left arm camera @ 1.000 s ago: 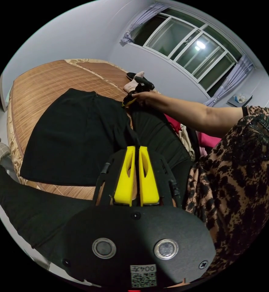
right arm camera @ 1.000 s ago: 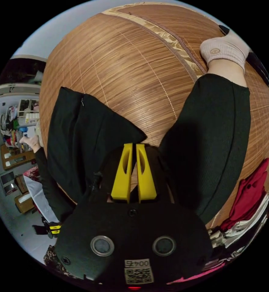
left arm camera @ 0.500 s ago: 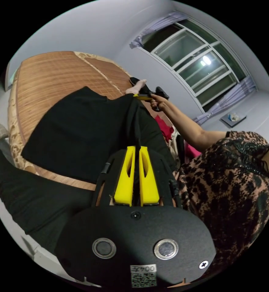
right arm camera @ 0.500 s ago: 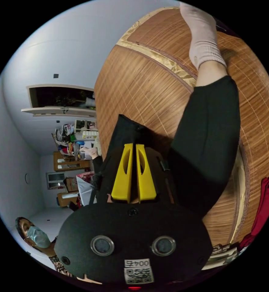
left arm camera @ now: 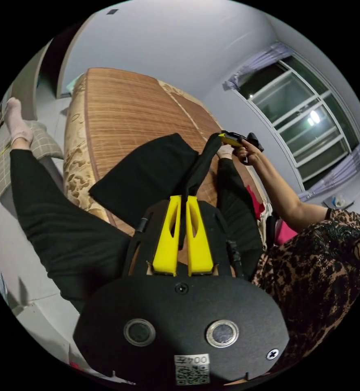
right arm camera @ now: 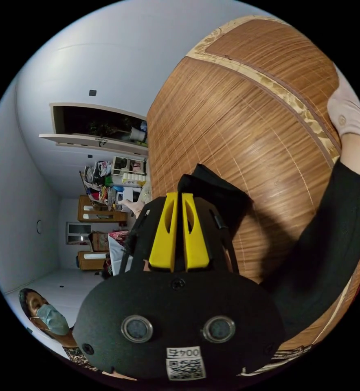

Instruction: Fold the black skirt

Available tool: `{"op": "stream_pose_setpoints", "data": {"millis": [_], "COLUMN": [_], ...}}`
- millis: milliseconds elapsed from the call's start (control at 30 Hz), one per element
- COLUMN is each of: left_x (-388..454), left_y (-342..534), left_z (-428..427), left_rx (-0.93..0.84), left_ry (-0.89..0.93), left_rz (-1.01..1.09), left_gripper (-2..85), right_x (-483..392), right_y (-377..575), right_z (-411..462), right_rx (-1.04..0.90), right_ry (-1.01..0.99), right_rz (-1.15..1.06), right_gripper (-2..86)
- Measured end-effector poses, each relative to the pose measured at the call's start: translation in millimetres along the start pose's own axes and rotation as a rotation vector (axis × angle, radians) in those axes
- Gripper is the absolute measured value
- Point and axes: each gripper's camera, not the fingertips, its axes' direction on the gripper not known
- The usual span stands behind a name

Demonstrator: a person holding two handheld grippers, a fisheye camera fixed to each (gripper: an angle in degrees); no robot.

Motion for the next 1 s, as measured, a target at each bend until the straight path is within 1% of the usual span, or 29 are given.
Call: {"op": "stream_pose_setpoints", "data": {"millis": [333, 667, 767, 867, 933, 1000], "left_x": [-94, -157, -173, -188, -196, -195], "left_y": [-29, -48, -45, -39, -30, -23], "left_z": [-12, 7, 9, 6, 0, -5], "left_rx": [0.023, 0.013, 0.057, 0.129, 0.211, 0.286], "left_ry": [-0.025, -0.054, -0.053, -0.051, -0.044, -0.051], "left_rz": [-0.176, -0.303, -0.365, -0.445, -0.506, -0.522], "left_gripper": [2.1, 2.1, 2.0, 1.9, 1.8, 1.6], "right_x": [-36, -45, -52, -68, -84, -97], "right_y": [-36, -50, -46, -34, -16, 4], "right_z": [110, 213, 243, 258, 262, 264], "right_rx": [-0.072, -0.133, -0.130, -0.043, 0.044, 0.075], "right_ry": [0.077, 0.137, 0.166, 0.181, 0.180, 0.209], "right_rz": [-0.016, -0.010, -0.061, -0.176, -0.263, -0.336], "right_gripper": [1.5, 3.0, 5.0, 7.9, 10.0, 10.3]}}
